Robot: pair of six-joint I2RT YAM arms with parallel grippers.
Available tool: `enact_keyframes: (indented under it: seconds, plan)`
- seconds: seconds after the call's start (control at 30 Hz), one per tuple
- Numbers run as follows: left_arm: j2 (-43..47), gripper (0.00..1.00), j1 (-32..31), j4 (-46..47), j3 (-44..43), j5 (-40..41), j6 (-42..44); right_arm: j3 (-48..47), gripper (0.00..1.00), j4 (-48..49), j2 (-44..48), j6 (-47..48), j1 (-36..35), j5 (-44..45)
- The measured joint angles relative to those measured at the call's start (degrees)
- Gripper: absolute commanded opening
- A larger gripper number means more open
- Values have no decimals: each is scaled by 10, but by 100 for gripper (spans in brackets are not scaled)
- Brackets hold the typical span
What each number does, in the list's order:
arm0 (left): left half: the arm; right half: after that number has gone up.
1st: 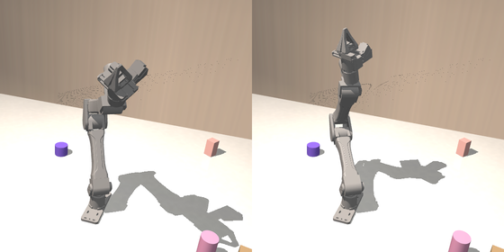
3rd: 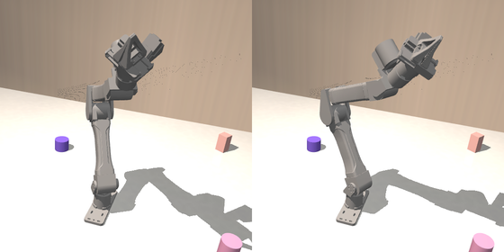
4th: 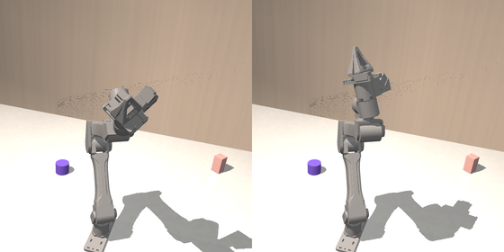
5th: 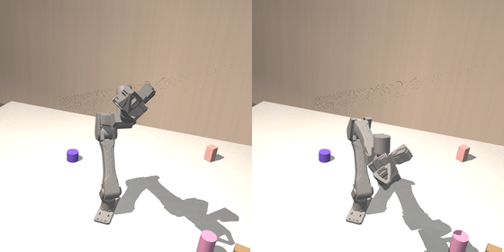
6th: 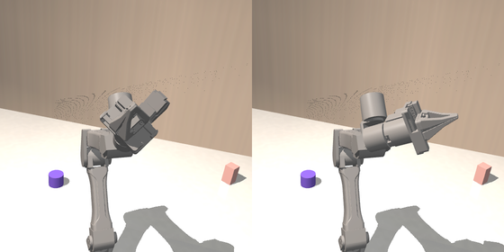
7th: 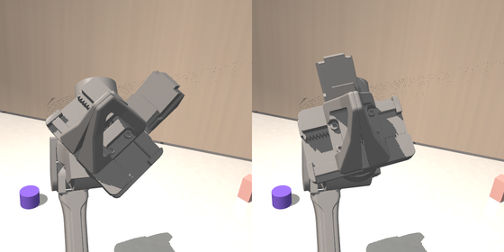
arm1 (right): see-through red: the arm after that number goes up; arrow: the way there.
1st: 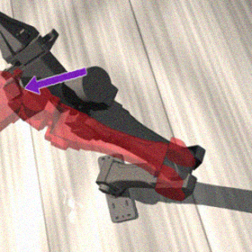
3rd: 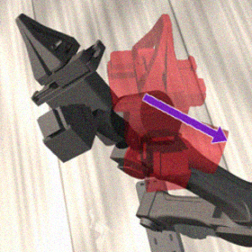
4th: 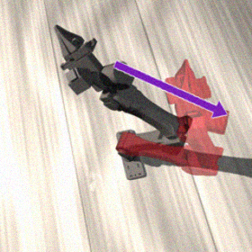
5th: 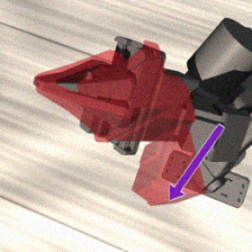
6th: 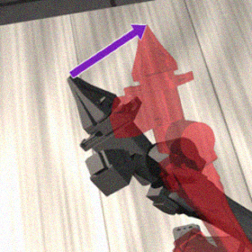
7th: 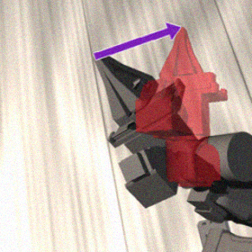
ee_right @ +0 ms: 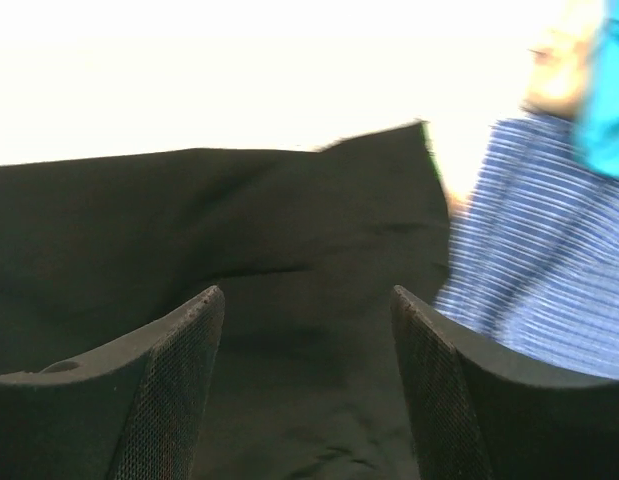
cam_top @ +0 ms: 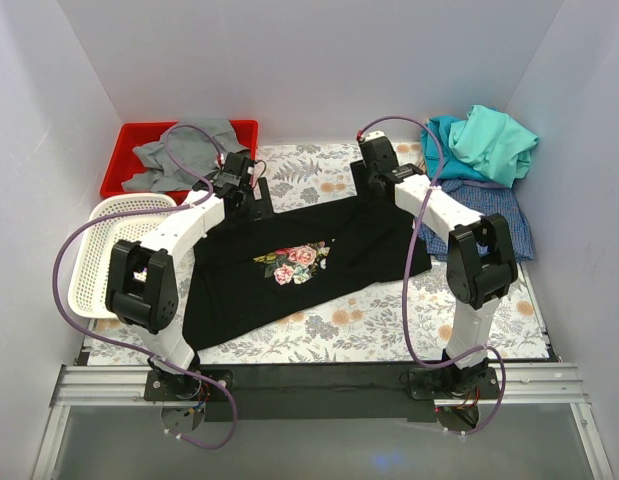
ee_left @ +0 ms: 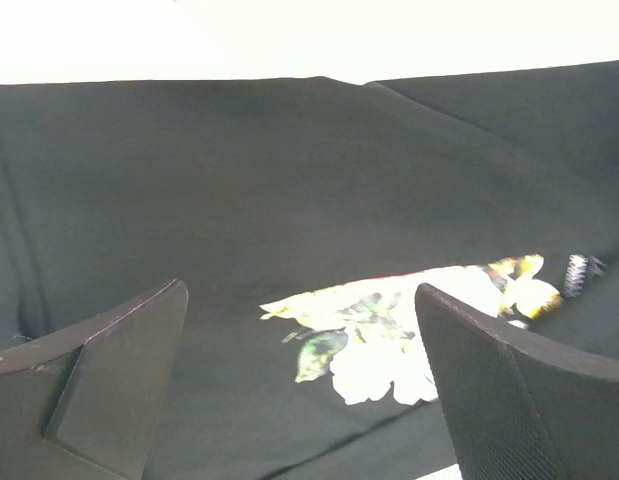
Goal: Fold and stack the t-shirts
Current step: Fold the tshirt
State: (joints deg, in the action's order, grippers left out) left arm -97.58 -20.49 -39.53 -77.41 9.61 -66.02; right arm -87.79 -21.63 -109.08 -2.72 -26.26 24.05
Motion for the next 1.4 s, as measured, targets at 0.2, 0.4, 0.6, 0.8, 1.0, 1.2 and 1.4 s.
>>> enact_keyframes:
  seconds: [0.2, 0.4, 0.6, 0.8, 1.0, 1.2, 1.4]
  plan:
    - [1, 97, 1, 3, -4, -71, 12, 5, 73, -4, 3, -19, -1, -143]
    - [1, 97, 1, 10, -3, -174, 19, 39, 72, -9, -2, -35, -1, -227]
    - [-30, 97, 0, 29, 1, -226, 14, 46, 72, -9, -44, -47, -1, -269]
    - [-143, 97, 0, 35, -14, -220, 10, 28, 73, -5, -86, -68, 9, -254]
    - [-200, 98, 1, 24, -92, -184, 6, 15, 73, 2, -99, -96, 56, -248]
    - [-270, 98, -3, 15, -198, -176, 26, 17, 74, 11, -101, -108, 103, -240]
    - [-351, 98, -2, -2, -329, -197, 48, 28, 73, 30, -98, -108, 122, -231]
